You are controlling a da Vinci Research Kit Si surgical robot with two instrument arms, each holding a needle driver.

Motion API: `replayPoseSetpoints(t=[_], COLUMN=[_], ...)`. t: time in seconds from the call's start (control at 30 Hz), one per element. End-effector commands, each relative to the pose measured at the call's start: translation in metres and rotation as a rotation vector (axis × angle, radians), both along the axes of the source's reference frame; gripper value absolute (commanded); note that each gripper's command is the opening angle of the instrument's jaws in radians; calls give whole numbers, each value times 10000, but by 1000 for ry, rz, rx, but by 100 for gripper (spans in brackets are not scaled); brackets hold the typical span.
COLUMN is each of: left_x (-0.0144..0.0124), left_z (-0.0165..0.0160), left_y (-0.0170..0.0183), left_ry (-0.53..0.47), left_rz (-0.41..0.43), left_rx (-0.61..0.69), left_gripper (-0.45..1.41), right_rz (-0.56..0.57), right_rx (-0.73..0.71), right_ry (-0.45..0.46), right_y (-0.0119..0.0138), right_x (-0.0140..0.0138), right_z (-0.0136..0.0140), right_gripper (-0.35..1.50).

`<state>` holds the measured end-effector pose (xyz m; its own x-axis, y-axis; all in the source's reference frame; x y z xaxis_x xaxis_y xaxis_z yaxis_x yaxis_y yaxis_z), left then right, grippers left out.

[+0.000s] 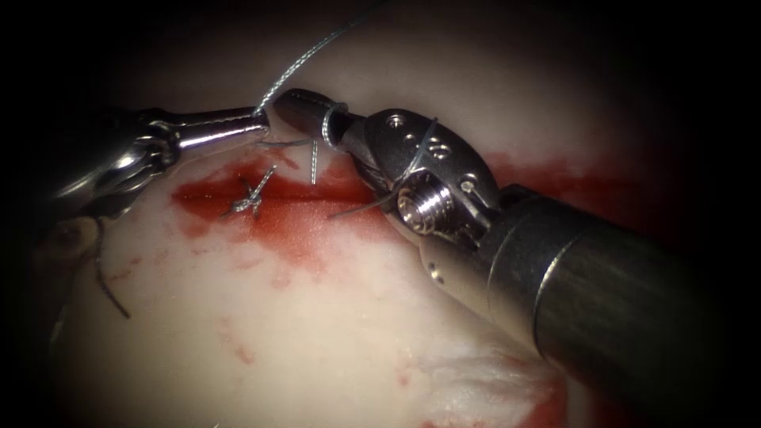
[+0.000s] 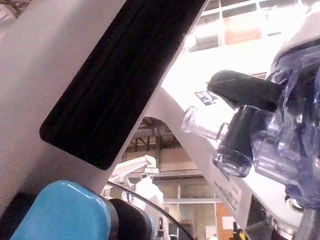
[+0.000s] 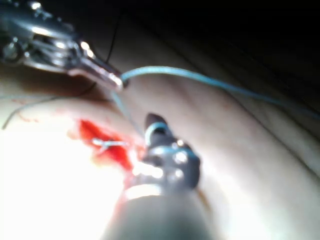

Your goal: Wound Closure

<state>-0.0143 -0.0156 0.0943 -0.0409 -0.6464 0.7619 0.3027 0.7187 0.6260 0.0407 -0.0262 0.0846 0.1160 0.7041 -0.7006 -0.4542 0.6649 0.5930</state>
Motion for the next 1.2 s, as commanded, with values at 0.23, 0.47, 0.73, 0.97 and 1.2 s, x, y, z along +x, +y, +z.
replayPoseSetpoints(t=[0.23, 0.47, 0.73, 0.97, 1.2], left_x=[-8, -13, -13, -12, -12], left_z=[-1, 1, -1, -2, -3], left_y=[9, 5, 7, 8, 9], left_ry=[11, 18, 14, 12, 11], left_rz=[3, 11, 15, 16, 17], left_rx=[-7, -7, -4, -2, -1], left_gripper=[-45, -45, -45, -45, -45], right_rz=[-260, -177, -224, -453, -650], right_rx=[-15, -49, -95, -53, 46], right_ry=[-20, -271, -317, -294, -445], right_y=[20, 24, 23, 29, 32], right_x=[-2, -3, -6, -5, 1], right_z=[-2, -14, -16, -32, -47], right_gripper=[-35, -35, -35, -35, -35])
